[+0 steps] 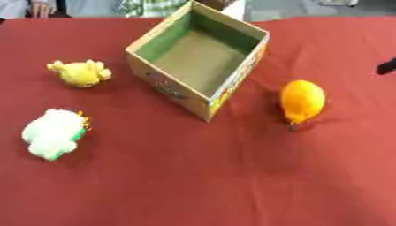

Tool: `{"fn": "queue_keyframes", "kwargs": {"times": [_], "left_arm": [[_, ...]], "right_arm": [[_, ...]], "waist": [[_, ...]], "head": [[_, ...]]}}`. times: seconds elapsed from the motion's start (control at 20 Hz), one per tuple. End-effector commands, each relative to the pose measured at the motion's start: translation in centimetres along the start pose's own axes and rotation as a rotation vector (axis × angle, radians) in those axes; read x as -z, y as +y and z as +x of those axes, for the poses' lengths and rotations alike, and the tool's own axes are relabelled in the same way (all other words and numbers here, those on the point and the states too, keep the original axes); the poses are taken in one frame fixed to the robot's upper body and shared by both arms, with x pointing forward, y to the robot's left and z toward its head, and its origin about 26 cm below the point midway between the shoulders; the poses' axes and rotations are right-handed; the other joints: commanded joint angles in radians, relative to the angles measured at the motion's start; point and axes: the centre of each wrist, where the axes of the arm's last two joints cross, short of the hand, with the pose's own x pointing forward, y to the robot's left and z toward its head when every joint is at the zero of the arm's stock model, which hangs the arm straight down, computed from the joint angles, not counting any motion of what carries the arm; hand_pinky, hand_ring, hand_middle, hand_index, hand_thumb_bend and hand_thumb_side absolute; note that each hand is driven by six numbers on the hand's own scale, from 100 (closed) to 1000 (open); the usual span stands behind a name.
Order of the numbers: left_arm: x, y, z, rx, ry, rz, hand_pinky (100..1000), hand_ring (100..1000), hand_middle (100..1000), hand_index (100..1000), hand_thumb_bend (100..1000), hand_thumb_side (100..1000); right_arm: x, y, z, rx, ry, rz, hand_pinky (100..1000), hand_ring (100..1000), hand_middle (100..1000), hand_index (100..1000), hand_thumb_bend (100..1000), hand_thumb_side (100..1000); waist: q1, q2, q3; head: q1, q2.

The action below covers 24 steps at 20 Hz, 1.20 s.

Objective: Pick up objects on the table and place them in the box.

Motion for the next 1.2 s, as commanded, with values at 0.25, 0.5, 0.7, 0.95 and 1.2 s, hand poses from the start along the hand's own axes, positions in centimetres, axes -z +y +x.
{"fn": "queue_keyframes", "kwargs": {"times": [0.25,0.5,0.7,0.95,1.2], "left_arm": [[0.7,0.4,0.3,0.002,-0.027,0.011,482,520,577,612,100,464],[0.6,0.4,0.3,-0.001,-0.026,0.009,481,520,577,611,100,464],[0.7,0.3,0.4,-0.004,-0.026,0.008,481,520,577,611,100,464],[0.6,0.3,0.4,-0.007,-0.026,0.002,480,520,577,611,100,465],[0.6,0.2,0.4,-0.009,-0.026,-0.003,479,520,577,610,100,465]], "right_arm": [[0.1,-1.1,0.4,-0.035,-0.014,0.007,843,829,750,884,148,917],[0.7,-1.7,0.7,-0.063,-0.029,0.023,840,843,772,918,215,885],[1.3,-2.3,1.1,-0.097,-0.032,0.044,837,853,780,929,442,762],[2.0,-2.9,1.4,-0.140,0.007,0.116,832,851,768,928,642,642],[2.6,-3.1,0.1,-0.150,0.053,0.184,845,864,772,958,755,615]], "waist": [[-0.002,-0.016,0.000],[-0.005,-0.011,0.002],[-0.007,-0.010,0.004],[-0.009,-0.012,0.007],[-0.011,-0.017,0.010]], "head": [[-0.010,-0.013],[-0.023,-0.010],[-0.030,-0.010],[-0.040,-0.011],[-0.050,-0.011]]}}
